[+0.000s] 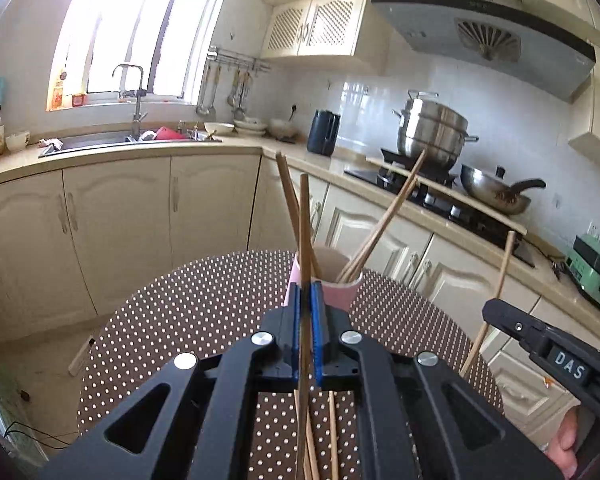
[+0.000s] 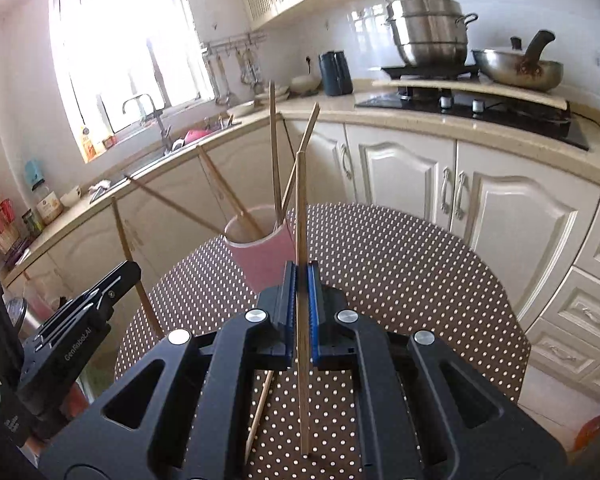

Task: Organize utensils
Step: 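Lift both held chopsticks upright and carry them over the pink cup, then lower both held chopsticks down into the pink cup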

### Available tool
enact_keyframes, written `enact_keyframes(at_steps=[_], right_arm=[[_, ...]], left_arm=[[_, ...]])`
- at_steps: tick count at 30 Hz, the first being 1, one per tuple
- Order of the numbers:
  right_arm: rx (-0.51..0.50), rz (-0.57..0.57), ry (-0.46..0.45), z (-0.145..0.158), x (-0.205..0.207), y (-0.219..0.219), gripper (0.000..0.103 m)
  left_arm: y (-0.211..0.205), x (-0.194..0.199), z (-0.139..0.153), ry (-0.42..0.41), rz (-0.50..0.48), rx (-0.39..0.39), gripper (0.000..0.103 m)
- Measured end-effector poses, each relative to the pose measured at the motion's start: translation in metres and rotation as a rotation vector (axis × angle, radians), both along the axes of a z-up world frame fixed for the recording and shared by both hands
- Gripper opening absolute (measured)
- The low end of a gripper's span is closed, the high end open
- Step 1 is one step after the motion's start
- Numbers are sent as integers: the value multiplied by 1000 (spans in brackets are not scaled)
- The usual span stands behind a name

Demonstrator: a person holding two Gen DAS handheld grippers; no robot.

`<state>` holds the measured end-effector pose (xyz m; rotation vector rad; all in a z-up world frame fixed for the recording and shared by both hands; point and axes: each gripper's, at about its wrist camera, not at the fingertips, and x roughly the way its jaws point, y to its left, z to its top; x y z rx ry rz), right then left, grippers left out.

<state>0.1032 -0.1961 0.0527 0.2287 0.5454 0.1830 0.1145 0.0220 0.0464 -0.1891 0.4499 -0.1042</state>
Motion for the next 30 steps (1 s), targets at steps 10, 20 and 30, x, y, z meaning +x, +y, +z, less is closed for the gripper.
enact_keyframes(at_steps=[10, 20, 30], right_arm=[[-9, -18, -102, 37, 9, 6, 6], [-43, 23, -215, 79, 26, 24, 6], [-44, 38, -271, 102, 51, 33, 6]], left_arm=[[4, 6, 26, -62, 25, -69, 6], [4, 30, 61, -159, 60, -82, 6], [1, 58, 92, -252, 65, -74, 6]])
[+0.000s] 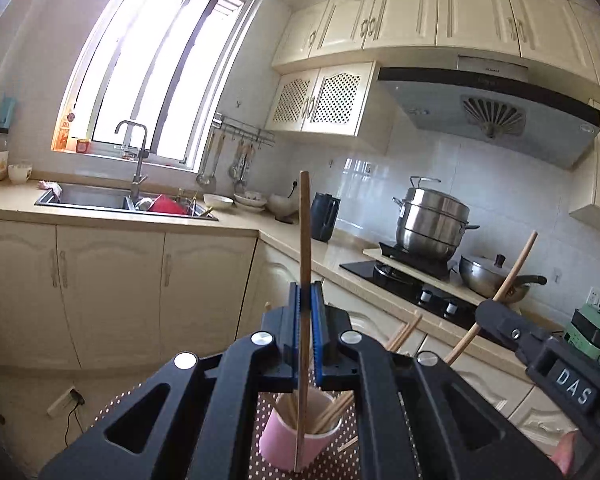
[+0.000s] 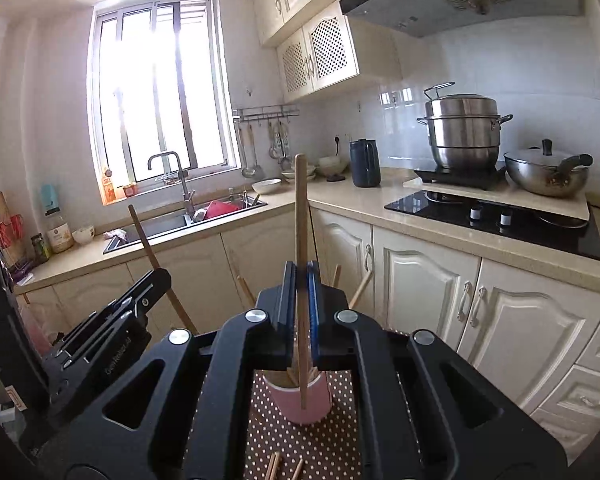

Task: Organize utensils
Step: 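Lower both held chopsticks down into the pink cup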

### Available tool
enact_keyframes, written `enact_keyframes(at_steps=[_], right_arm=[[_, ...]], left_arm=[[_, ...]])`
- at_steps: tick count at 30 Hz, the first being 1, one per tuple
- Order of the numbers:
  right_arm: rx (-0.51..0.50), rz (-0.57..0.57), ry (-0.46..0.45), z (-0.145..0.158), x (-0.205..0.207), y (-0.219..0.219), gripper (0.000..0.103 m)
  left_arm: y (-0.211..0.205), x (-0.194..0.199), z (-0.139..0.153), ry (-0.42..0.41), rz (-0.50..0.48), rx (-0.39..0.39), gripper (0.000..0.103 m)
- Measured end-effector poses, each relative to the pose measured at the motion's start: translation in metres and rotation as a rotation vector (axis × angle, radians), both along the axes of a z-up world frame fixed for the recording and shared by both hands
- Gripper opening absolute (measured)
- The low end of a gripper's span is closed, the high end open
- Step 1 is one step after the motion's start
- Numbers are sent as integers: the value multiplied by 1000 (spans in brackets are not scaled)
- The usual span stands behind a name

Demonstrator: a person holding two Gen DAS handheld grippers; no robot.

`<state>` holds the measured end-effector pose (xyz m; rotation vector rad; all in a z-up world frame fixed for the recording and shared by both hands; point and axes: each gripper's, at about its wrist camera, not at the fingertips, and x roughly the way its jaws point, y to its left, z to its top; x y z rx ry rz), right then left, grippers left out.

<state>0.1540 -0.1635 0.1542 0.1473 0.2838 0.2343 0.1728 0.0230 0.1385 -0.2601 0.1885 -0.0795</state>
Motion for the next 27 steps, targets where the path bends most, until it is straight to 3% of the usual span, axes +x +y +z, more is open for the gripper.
enact_keyframes(at_steps=[11, 16, 21, 27], right_arm=[[-14, 17, -30, 4, 28, 5, 6], [-33, -4, -39, -9, 39, 5, 6], [14, 17, -24, -8, 43, 0, 6], [-1, 14, -9, -9, 52, 5, 6]], left_arm=[[-20, 29, 9, -76, -17, 45, 6], [-24, 46, -10, -29, -20, 58, 6], [-17, 57, -30, 29, -6, 51, 6], [-8, 60, -40, 52, 5, 50, 6]])
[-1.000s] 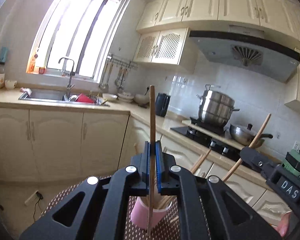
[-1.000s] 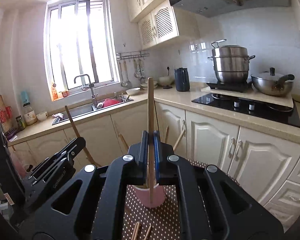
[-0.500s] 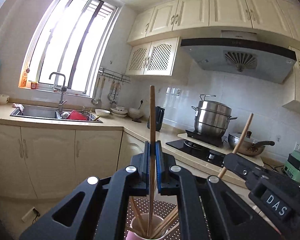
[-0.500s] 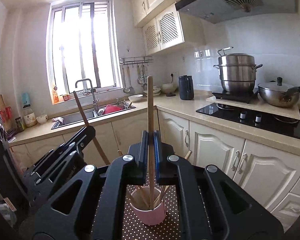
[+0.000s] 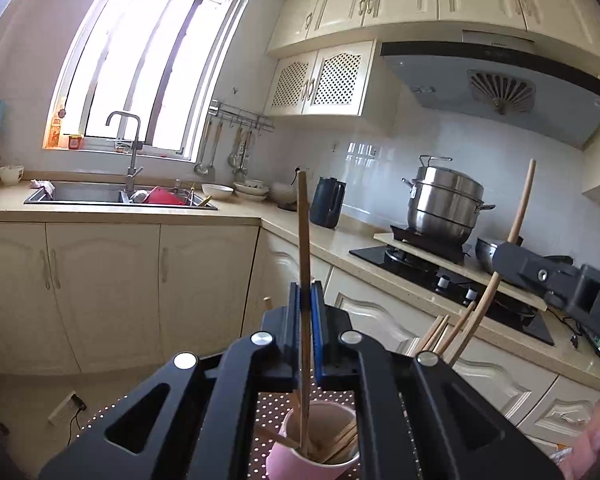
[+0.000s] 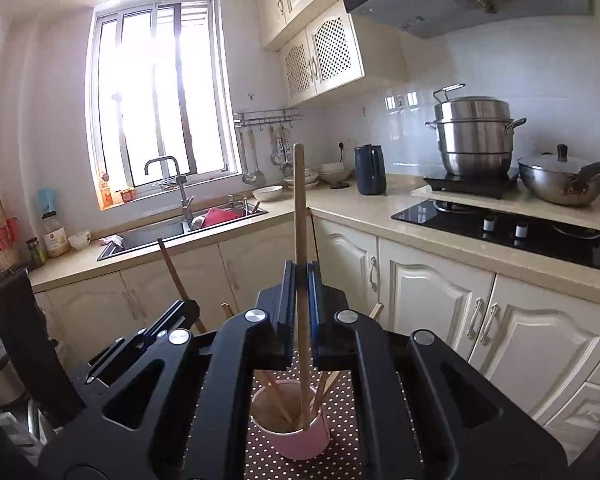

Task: Organize utensils
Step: 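Lower both held chopsticks down into the pink cup, then open both grippers to release the chopsticks into the cup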

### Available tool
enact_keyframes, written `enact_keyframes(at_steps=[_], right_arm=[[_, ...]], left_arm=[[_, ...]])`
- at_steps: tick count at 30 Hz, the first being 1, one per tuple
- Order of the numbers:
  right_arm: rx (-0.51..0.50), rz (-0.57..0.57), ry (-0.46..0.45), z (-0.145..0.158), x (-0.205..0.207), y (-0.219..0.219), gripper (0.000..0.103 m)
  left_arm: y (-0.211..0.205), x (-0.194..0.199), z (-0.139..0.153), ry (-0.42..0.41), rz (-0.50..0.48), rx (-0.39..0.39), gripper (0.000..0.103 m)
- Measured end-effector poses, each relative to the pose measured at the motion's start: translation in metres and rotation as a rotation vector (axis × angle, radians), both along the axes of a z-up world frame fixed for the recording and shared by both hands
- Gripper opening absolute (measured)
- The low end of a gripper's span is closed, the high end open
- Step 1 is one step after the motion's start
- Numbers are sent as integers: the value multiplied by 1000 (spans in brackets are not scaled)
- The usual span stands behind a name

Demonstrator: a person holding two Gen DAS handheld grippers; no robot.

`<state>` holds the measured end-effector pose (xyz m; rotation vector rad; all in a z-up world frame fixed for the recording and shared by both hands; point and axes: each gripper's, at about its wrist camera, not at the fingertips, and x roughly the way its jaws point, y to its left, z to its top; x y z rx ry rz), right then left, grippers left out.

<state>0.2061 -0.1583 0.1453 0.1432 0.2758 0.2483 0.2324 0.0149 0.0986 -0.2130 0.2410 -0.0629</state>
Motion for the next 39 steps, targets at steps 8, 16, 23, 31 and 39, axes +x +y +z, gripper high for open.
enact_keyframes(at_steps=[8, 16, 23, 31, 39], right_arm=[[13, -2, -19, 10, 2, 2, 6], [-1, -16, -27, 2, 8, 16, 6], [-63, -18, 85, -33, 24, 24, 6], [-71, 5, 228, -69, 35, 17, 7], [-82, 0, 262, -77, 24, 10, 17]], left_arm=[[9, 6, -26, 75, 5, 9, 7], [12, 12, -29, 30, 23, 43, 8], [8, 17, -27, 12, 15, 72, 8], [-1, 11, -24, 15, 16, 99, 29], [-9, -9, -15, 3, 5, 146, 41]])
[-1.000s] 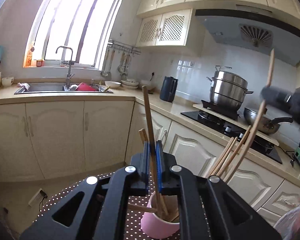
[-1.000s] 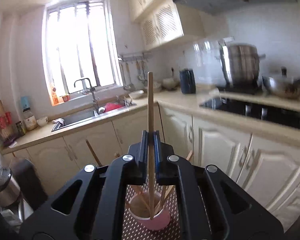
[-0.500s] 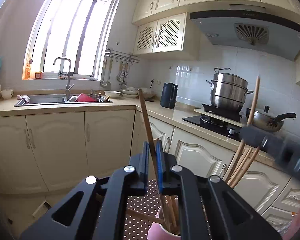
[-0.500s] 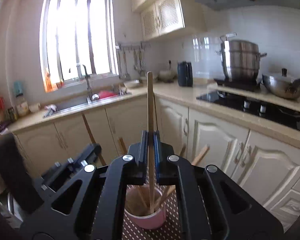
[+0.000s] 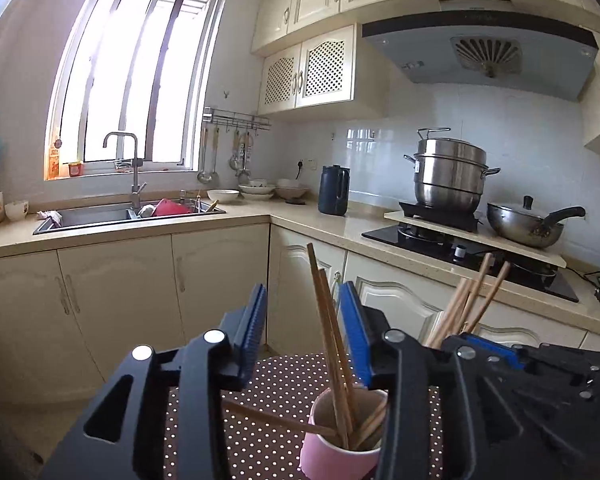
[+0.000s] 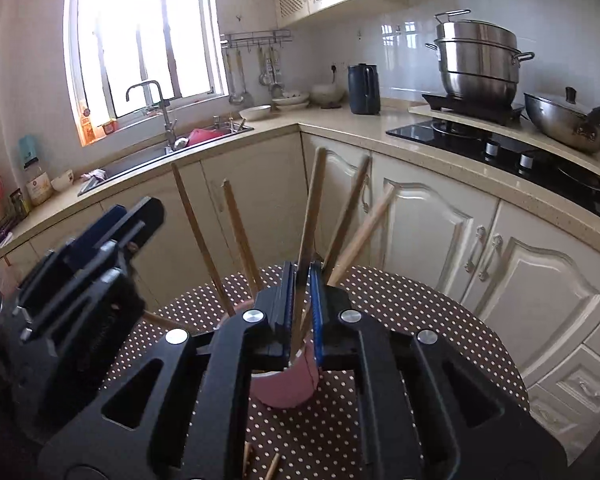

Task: Organize utensils
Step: 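Open both grippers to release the chopsticks into the cup, then withdraw both open grippers from the cup toward the loose chopsticks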

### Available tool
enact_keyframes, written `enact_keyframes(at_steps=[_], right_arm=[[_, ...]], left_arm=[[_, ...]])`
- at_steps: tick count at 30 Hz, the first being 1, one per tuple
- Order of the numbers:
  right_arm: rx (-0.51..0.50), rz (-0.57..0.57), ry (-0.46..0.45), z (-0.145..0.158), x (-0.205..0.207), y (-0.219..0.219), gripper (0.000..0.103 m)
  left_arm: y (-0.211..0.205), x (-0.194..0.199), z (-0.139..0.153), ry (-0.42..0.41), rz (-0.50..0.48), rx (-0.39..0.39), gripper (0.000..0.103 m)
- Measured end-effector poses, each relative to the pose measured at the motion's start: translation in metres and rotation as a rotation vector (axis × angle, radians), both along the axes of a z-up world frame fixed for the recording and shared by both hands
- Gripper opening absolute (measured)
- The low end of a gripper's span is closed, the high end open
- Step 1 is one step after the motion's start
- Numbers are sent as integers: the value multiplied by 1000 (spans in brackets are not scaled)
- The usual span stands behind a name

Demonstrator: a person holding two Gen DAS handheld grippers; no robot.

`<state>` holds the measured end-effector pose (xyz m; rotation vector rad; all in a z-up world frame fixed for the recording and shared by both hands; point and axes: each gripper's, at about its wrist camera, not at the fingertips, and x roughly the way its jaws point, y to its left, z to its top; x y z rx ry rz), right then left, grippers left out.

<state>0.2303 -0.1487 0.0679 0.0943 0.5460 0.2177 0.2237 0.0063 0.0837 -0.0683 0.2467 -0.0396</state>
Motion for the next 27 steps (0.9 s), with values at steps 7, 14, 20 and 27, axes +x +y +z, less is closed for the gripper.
enact_keyframes(at_steps=[7, 14, 20, 27], right_arm=[[-11, -27, -30, 2, -12, -6, 59], [-9, -41, -25, 5, -25, -14, 64], [-7, -53, -12, 0, -42, -20, 73], [2, -55, 29, -13, -61, -27, 88]], left_arm=[[7, -16, 8, -20, 22, -3, 52], [20, -36, 11, -23, 42, -8, 55], [29, -54, -2, 20, 50, -14, 56], [33, -73, -27, 84, 40, -16, 56]])
